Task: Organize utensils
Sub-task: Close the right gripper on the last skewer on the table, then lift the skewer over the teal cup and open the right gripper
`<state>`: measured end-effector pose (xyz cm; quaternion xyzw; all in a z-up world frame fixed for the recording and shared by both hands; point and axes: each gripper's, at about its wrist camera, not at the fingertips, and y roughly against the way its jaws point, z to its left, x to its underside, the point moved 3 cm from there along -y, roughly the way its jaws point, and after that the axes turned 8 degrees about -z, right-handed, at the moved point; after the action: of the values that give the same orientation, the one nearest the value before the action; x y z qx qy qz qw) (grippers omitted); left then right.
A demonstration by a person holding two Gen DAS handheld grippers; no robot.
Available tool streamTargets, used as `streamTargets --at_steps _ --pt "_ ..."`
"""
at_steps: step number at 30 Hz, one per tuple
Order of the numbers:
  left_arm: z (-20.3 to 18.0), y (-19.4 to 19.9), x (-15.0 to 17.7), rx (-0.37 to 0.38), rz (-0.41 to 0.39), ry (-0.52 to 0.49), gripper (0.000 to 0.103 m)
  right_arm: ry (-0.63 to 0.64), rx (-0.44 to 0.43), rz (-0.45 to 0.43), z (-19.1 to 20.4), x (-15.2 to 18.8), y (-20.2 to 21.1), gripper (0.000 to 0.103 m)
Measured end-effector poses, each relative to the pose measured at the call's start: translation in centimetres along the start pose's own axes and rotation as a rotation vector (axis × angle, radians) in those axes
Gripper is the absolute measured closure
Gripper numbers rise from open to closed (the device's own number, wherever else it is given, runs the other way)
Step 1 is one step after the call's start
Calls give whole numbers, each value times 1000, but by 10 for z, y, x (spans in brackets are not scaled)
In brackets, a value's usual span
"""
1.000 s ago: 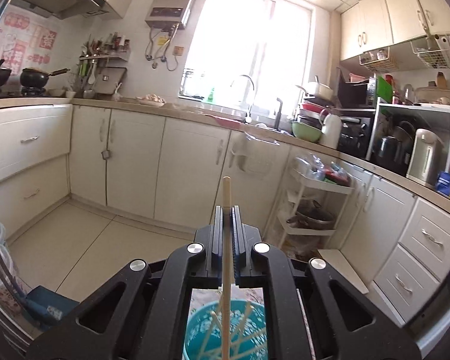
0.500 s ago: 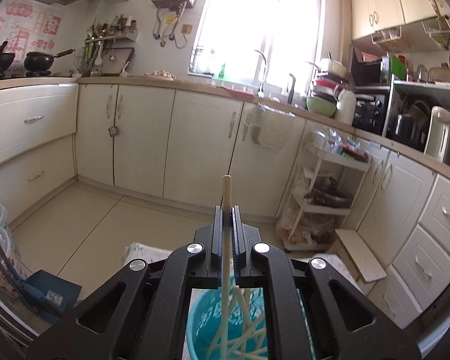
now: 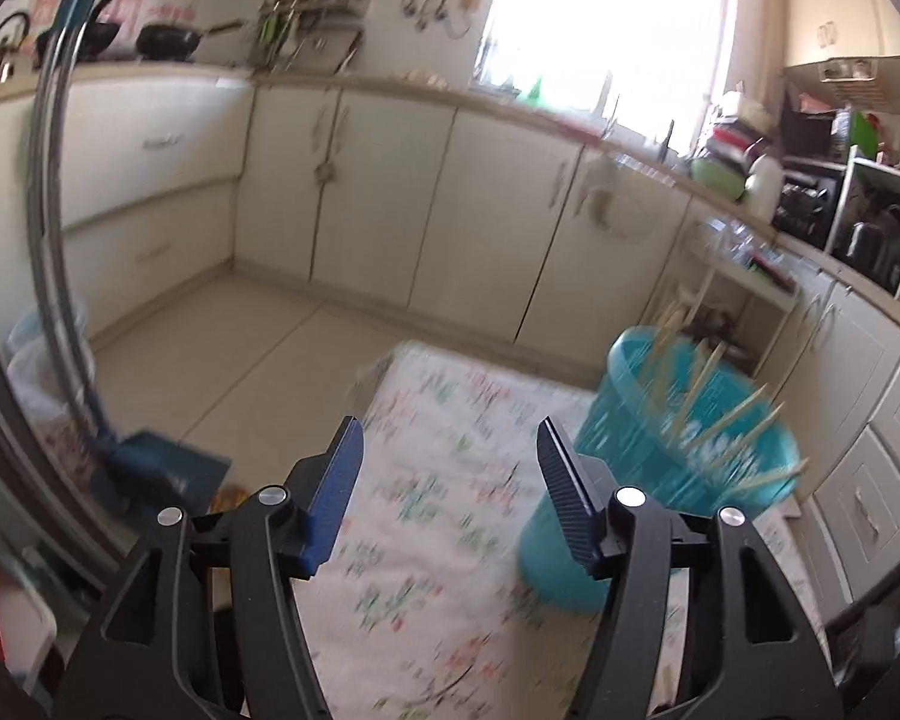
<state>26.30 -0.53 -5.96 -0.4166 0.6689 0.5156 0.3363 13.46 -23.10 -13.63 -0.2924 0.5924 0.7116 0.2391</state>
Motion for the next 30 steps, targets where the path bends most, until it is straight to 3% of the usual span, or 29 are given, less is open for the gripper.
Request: streamTargets --at_steps 3,5,8,12,15,18,23,27,30 --pt "11 -8 28 -5 74 32 46 57 70 -9 8 2 -2 79" --pt "9 -12 43 3 108 27 45 96 105 -9 10 4 -3 95" --pt "1 -18 63 21 153 8 42 119 94 11 11 5 0 98" --pt "-3 -26 88 17 244 -11 37 -5 5 -11 -4 -7 16 98" --pt "-6 -26 89 11 241 -19 30 -115 -122 -90 -12 -28 42 98" --pt "-8 -28 91 4 257 -36 29 -193 -251 -202 -15 -65 73 98" --pt "-11 -30 87 -1 269 -43 26 -246 -365 -380 -11 -140 100 98" --pt "-12 -33 86 -7 279 -49 24 -280 -378 -545 -4 -207 98 98" --pt "-13 -34 86 -7 281 -55 23 -293 -315 -621 1 -241 75 98"
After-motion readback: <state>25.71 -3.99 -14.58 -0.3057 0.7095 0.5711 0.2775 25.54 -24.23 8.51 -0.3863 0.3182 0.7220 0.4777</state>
